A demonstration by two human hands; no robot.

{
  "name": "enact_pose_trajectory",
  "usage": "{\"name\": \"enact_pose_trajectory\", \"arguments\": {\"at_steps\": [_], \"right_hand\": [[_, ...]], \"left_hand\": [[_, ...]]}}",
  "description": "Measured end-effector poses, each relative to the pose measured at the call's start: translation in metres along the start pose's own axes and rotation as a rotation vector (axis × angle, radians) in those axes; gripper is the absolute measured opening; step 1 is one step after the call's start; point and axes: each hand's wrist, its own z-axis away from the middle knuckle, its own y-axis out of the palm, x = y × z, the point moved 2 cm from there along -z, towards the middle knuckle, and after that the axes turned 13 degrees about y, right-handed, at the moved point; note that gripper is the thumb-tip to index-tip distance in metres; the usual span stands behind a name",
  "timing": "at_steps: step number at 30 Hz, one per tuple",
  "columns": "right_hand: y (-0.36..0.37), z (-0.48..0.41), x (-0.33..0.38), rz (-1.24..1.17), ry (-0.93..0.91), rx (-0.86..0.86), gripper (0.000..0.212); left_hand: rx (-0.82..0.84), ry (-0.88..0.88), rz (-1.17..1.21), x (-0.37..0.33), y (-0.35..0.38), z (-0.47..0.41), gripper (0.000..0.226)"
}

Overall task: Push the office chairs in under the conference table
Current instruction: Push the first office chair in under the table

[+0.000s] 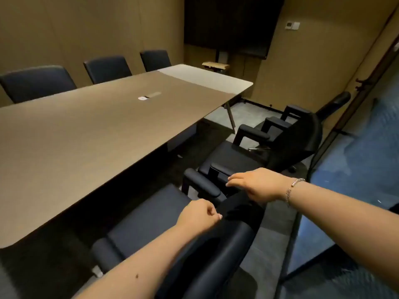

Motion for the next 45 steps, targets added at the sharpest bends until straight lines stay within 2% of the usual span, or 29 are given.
{"name": "enact_pose_trajectory", "arguments": {"at_steps": [2,3,6,10,12,15,18,22,29,35,45], "right_hand": [[0.017,0.008,0.001,0.043,0.005,0.172,0.075],[0.035,0.017,0.003,0.061,0.015,0.263,0.081],[0.073,0.031,0.01,0.095,-0.004,0.428,0.094],[0.11,0.032,0.016,0.089,-0.032,0.351,0.109],[0.121,0.03,0.019,0.047,-0.058,0.259,0.104],[0.126,0.025,0.021,-0.036,-0.091,0.112,0.087],[0.13,0.02,0.018,-0.084,-0.15,0.047,0.074],[0.128,0.002,0.013,-0.067,-0.219,0.078,0.073],[0.116,-0.05,0.029,-0.089,-0.205,0.031,0.068],[0.101,-0.122,0.035,-0.096,-0.23,0.059,0.068],[0.08,-0.243,0.063,-0.076,-0.276,0.006,0.066]], "left_hand": [[0.001,-0.019,0.068,-0.002,0.031,0.003,0.018],[0.012,-0.016,0.089,-0.003,0.049,0.009,0.024],[0.088,-0.051,0.114,-0.006,0.086,0.018,0.067],[0.08,-0.09,0.051,-0.005,0.112,0.026,0.094],[0.09,-0.08,-0.027,-0.006,0.116,0.026,0.102],[0.139,-0.045,-0.166,-0.008,0.121,0.03,0.112],[0.096,-0.006,-0.22,-0.005,0.122,0.033,0.105],[0.04,0.023,-0.23,0.001,0.114,0.032,0.099],[-0.096,0.015,-0.2,0.036,0.067,0.021,0.091],[-0.155,-0.048,-0.203,0.081,0.03,-0.004,0.089],[-0.177,-0.05,-0.242,0.163,-0.045,-0.04,0.085]]}}
